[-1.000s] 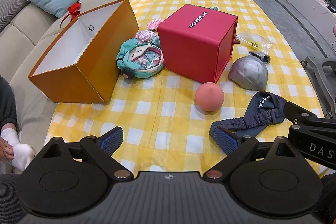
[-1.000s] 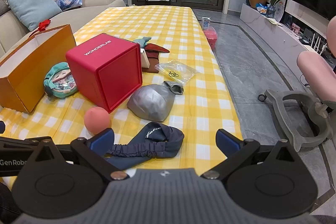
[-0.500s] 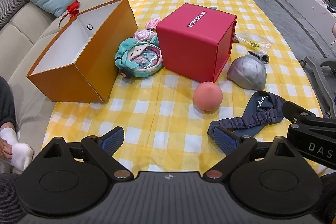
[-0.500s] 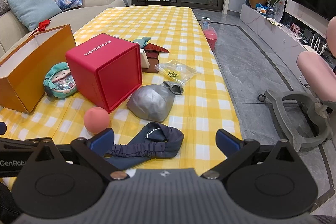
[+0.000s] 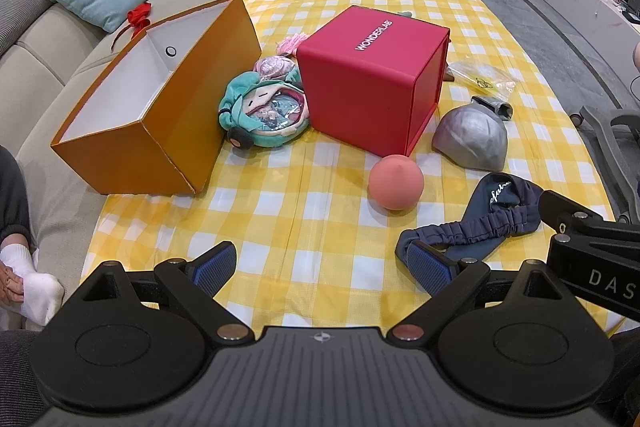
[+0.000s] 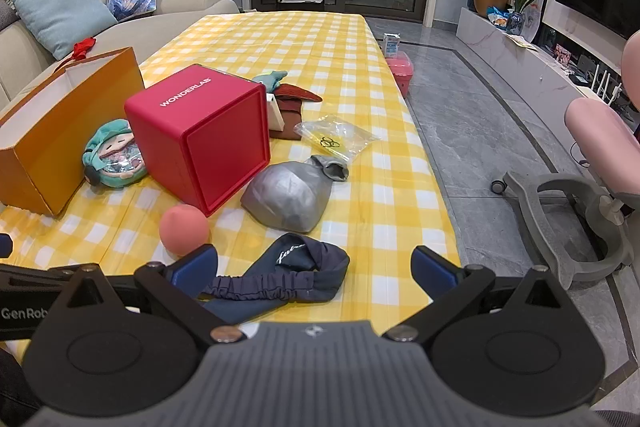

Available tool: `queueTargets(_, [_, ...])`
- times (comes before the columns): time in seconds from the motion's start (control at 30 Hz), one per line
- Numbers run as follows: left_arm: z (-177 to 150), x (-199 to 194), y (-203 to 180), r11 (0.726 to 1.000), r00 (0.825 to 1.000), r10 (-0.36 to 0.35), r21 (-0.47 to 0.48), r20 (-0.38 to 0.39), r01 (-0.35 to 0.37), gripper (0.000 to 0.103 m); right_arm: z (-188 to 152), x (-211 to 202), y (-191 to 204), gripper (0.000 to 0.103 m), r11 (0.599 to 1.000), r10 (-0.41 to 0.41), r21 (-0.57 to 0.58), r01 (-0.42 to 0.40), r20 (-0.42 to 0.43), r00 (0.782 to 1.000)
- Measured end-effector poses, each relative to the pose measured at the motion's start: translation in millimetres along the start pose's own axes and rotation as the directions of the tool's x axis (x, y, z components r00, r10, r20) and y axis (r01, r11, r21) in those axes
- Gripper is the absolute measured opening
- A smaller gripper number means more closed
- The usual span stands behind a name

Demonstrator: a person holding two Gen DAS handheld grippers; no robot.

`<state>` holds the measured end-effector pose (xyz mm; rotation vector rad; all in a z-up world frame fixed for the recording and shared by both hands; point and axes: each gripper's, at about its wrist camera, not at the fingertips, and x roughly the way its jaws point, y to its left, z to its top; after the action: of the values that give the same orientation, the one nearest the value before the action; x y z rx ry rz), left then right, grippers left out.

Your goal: Organize soft objects

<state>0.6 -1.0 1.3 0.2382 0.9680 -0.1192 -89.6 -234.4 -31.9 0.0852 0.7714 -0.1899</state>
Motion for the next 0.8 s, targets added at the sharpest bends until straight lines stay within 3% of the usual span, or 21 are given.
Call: queueTargets(0.8, [-2.0, 1.2, -1.7, 1.0, 1.0, 0.004, 0.005, 0.0, -0.004, 0.103, 0.0, -0.1, -0.8, 0.101, 1.0, -0.001, 0.0, 0.001, 0.001, 1.0])
